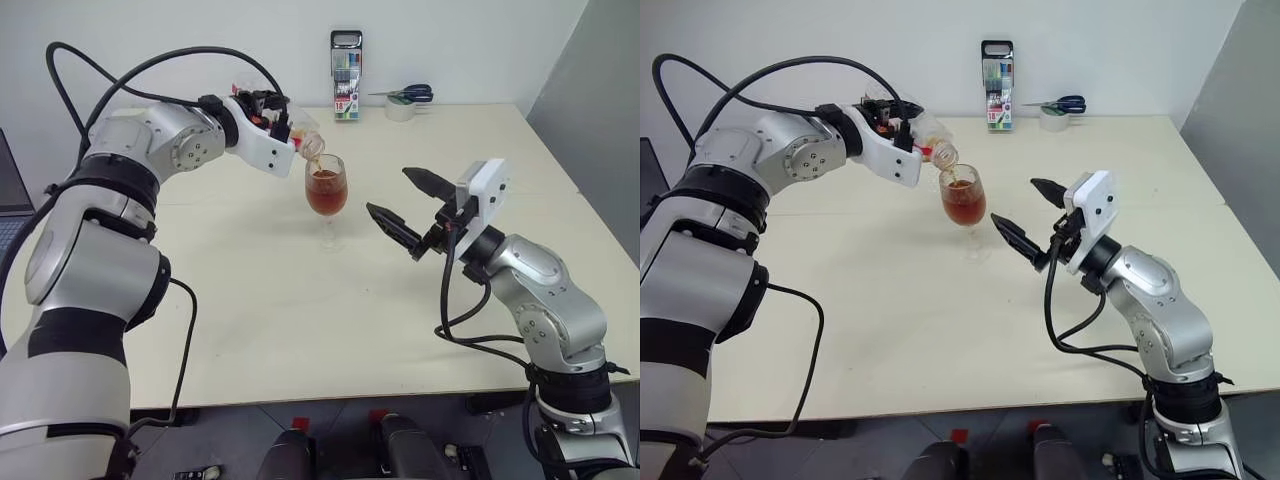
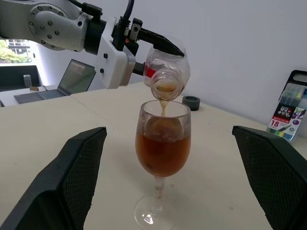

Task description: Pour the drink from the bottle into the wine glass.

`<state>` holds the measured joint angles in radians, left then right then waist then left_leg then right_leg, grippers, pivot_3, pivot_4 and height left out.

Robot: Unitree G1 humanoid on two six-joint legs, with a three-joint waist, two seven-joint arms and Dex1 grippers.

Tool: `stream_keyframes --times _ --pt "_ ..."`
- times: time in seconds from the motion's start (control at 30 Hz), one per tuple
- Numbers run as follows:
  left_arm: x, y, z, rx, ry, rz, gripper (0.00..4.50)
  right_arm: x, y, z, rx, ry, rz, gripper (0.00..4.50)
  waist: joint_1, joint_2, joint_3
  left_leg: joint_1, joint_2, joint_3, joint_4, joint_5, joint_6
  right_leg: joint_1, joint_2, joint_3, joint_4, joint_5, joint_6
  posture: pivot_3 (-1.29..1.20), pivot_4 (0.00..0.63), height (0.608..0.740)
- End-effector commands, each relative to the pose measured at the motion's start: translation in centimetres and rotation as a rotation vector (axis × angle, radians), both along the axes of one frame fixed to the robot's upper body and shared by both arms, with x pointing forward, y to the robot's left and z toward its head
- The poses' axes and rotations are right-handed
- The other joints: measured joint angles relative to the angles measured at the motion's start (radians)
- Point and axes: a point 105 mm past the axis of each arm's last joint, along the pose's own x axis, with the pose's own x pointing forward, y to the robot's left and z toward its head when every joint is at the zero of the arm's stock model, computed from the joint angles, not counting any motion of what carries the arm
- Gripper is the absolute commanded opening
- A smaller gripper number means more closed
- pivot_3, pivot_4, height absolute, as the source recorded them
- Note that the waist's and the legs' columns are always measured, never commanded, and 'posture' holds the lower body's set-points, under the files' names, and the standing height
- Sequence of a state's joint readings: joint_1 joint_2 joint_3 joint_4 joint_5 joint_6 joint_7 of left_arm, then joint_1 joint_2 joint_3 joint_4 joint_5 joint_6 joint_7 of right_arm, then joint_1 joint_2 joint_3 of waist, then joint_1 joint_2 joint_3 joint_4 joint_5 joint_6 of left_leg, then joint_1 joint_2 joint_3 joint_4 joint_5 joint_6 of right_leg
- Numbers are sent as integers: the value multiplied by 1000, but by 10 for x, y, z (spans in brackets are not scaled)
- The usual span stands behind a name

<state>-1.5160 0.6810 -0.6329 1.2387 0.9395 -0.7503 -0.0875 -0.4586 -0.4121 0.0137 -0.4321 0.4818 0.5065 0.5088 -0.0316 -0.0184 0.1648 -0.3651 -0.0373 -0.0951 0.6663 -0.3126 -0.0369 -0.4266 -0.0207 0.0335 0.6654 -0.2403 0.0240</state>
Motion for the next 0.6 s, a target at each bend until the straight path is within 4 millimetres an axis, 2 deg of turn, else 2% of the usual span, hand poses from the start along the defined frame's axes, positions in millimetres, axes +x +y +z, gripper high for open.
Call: stream_keyframes --times 0.03,0.43,0.6 --pt "-4 -6 30 -10 -82 -22 1716 -8 2 15 11 -80 8 4500 0 0 0 0 0 0 0 0 0 0 0 0 0 0 0 0 150 740" --pt "-4 -12 27 -52 -62 -45 1716 -7 2 18 13 -73 -4 4500 0 0 0 0 0 0 0 0 0 0 0 0 0 0 0 0 150 740" --pt "-6 -12 25 -146 -13 -53 1716 -5 0 15 16 -66 -7 4500 0 0 0 0 0 0 0 0 0 0 0 0 0 0 0 0 150 740"
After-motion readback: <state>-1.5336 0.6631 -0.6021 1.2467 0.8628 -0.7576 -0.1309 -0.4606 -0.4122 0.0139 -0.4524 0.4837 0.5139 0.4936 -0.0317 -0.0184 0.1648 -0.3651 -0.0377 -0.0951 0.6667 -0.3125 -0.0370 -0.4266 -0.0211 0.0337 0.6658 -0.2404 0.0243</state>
